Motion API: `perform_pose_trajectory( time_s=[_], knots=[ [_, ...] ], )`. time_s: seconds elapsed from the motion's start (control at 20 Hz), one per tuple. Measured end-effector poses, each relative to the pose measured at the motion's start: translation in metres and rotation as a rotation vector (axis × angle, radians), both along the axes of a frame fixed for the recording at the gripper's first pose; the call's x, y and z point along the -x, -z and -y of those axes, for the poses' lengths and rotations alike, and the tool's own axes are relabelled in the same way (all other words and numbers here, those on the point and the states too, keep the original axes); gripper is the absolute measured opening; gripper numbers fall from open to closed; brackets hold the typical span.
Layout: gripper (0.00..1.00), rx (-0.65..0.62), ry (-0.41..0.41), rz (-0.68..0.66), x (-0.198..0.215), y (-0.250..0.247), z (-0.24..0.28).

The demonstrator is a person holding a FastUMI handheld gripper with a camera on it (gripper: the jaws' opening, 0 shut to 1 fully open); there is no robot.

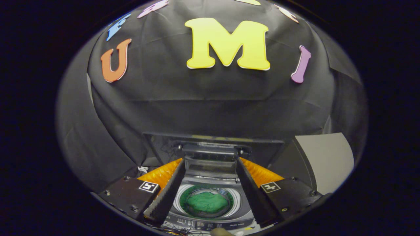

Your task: Put the clothes into the washing machine and then close the washing machine lid.

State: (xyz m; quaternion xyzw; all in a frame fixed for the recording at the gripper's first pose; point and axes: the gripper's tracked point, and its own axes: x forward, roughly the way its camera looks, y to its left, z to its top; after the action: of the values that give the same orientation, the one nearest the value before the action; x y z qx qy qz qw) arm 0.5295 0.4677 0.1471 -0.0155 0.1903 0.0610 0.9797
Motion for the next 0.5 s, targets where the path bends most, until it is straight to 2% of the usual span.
perform_pose_trajectory(
  time_s=[0.2,0.5],
  knots=[
    [0.98,0.012,0.008,0.021,-0.032,-0.020,-0.005],
    [0.98,0.011,0.032,-0.012,-0.077,-0.021,-0.008]
  ],
)
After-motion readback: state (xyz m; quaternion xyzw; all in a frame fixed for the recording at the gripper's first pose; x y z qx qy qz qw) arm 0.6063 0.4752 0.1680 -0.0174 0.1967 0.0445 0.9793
